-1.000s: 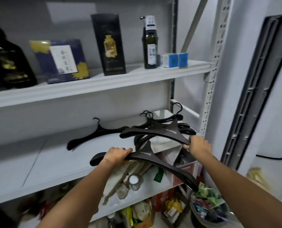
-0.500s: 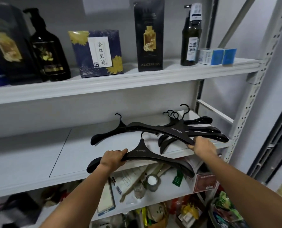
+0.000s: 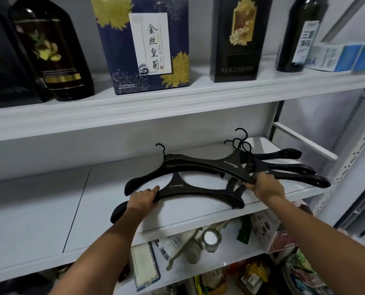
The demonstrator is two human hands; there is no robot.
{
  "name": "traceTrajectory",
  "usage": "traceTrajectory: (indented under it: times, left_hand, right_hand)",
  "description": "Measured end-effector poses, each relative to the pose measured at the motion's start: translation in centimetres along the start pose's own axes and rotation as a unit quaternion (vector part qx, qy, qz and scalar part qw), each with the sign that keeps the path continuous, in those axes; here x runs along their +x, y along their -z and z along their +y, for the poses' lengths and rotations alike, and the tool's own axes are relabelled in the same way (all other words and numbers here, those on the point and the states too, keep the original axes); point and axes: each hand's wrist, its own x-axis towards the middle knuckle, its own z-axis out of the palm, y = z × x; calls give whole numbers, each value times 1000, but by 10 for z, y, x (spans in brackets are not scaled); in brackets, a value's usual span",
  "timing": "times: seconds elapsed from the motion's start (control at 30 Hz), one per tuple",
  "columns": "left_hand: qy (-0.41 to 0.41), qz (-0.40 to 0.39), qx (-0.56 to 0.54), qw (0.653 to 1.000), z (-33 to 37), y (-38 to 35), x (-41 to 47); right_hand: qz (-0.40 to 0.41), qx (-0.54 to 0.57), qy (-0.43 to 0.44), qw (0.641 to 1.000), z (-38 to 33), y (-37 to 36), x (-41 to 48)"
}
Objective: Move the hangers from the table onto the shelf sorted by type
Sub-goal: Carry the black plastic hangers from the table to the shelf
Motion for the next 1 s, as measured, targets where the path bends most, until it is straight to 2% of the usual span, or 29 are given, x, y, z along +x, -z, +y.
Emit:
traceTrajectory:
  times: [0.2, 0.57, 0.87, 1.0]
  left_hand:
    - [25, -7, -25, 999, -35, -16, 28]
    - [37, -9, -12, 999, -16, -33, 70]
    - [57, -39, -23, 997, -16, -32, 84]
    - [66, -63, -72, 993, -15, -30, 78]
  right_hand:
    - [15, 23, 13, 1000, -27, -11, 17]
    - [1, 4, -38, 999, -46, -11, 44]
    - [-21, 13, -26, 999, -39, -19, 55]
    - [-40, 13, -3, 999, -44, -26, 55]
